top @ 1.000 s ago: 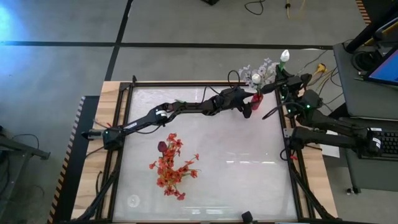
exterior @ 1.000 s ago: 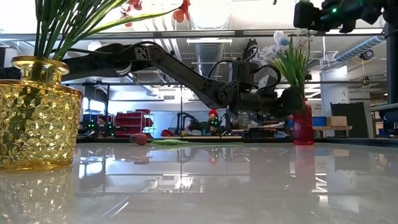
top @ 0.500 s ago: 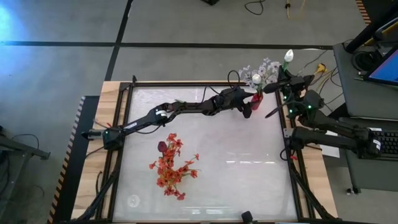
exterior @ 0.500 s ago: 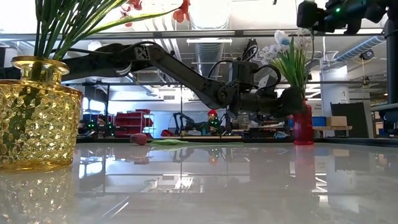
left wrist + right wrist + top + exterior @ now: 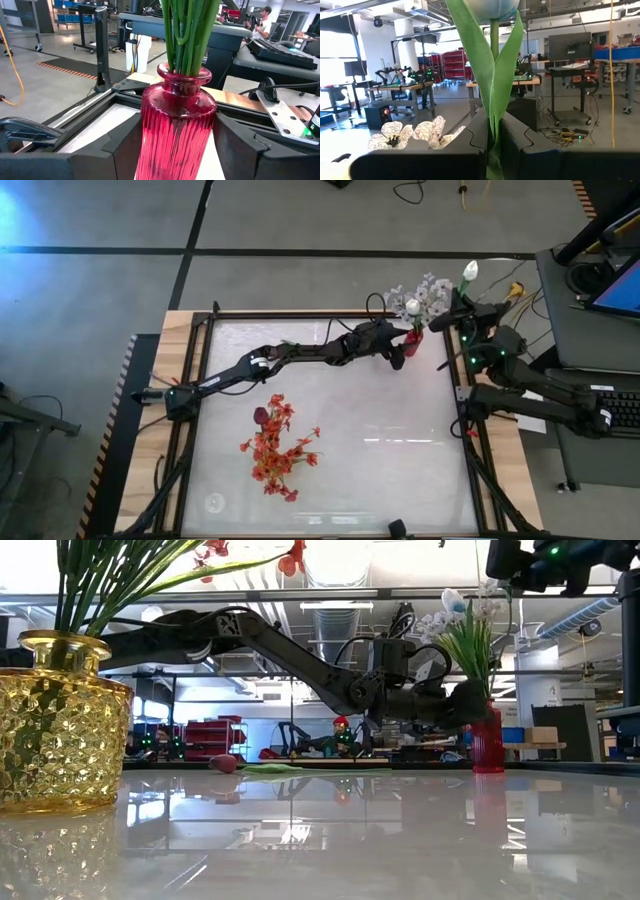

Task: Sort flowers into vase by color
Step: Put the white tulip into the red vase

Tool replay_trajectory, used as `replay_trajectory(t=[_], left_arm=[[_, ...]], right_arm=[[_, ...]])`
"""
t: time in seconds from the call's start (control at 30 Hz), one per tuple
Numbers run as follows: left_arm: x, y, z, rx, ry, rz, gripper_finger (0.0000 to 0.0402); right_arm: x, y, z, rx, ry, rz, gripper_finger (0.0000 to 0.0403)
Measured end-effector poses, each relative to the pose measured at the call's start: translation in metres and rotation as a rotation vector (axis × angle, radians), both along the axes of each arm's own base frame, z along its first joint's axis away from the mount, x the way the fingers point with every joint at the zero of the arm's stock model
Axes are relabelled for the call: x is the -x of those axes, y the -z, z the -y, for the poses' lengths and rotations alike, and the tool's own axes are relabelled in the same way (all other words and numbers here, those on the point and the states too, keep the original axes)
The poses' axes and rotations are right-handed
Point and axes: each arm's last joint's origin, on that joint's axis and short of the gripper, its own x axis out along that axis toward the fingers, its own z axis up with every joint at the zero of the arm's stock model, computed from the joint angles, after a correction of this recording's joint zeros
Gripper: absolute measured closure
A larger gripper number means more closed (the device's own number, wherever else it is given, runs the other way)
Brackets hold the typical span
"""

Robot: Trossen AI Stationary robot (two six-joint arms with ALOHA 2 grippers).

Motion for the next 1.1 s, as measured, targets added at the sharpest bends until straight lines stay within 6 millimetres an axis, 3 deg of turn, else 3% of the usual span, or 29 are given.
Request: replay_trajectory(t=[1.1], left_arm=[[0.0001, -0.0002, -0.0002, -0.018, -0.007, -0.01, 0.0196]], right_arm=[[0.0043, -0.0025, -0.0044, -0.007, -0.087, 0.07, 0.0385]])
